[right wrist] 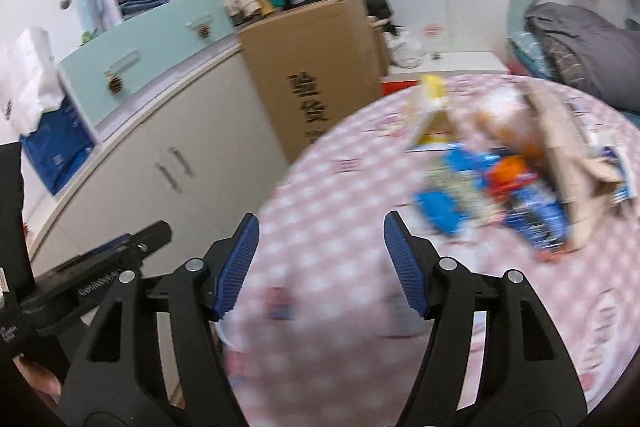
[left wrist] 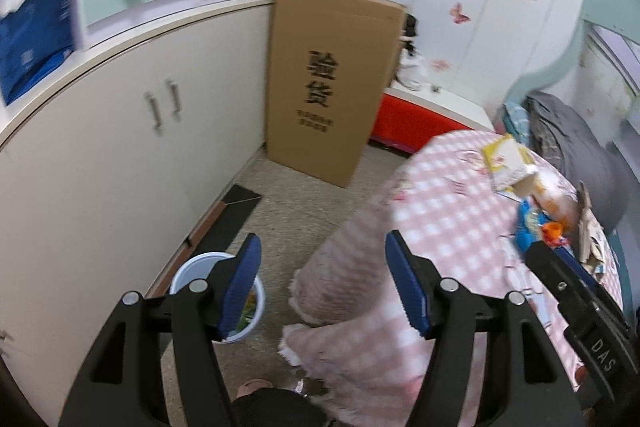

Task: Collect trash
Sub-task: 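Move both open grippers back over the cluttered table, then grasp the striped snack stick with the right gripper while the left gripper grasps the blue snack packet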

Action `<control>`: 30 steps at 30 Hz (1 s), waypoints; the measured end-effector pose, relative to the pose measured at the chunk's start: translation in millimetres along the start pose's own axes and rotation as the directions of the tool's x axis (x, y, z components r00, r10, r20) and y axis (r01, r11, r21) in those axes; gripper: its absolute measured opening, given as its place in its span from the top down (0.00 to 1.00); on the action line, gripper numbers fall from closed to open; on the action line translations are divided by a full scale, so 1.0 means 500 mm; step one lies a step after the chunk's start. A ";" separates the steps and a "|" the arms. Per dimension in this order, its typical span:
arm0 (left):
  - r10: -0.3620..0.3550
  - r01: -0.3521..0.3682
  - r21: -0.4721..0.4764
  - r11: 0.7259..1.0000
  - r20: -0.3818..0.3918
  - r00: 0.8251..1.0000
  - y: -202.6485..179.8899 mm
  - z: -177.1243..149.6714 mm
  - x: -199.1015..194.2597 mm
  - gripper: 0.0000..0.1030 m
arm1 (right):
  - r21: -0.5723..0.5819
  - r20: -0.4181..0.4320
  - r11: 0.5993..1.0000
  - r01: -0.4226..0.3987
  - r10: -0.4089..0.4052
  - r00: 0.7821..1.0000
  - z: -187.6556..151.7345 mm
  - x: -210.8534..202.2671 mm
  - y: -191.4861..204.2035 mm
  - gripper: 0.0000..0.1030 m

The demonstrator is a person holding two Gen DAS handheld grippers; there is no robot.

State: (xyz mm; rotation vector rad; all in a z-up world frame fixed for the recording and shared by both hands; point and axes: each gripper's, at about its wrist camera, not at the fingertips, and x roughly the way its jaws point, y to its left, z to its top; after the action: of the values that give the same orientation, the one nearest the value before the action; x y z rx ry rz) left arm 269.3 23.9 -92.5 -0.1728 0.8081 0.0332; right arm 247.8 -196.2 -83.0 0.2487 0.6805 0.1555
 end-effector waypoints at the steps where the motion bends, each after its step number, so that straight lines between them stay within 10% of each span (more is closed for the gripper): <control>1: -0.011 0.011 0.013 1.000 -0.002 1.000 -0.022 0.000 0.003 0.38 | 0.000 -0.002 1.000 0.015 -0.015 1.000 0.004 -0.002 -0.023 0.37; 17: -0.075 0.083 0.114 0.990 -0.070 0.995 -0.185 0.012 0.098 0.38 | -0.099 -0.150 0.995 0.019 -0.034 0.988 0.057 0.132 -0.132 0.53; 21: -0.080 0.089 0.098 0.991 -0.089 0.993 -0.189 0.015 0.116 0.38 | -0.089 -0.162 0.995 -0.037 0.022 0.987 0.061 0.141 -0.139 0.80; 30: -0.136 0.150 0.118 0.982 -0.116 0.984 -0.246 0.008 0.141 0.37 | -0.056 -0.104 0.998 -0.025 0.019 0.994 0.061 0.109 -0.163 0.93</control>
State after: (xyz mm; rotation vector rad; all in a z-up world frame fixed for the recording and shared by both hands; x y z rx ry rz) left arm 332.4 -99.1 -123.3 -0.1136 0.9010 -0.1644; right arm 314.3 -267.5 -115.5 0.1940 0.7750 0.2098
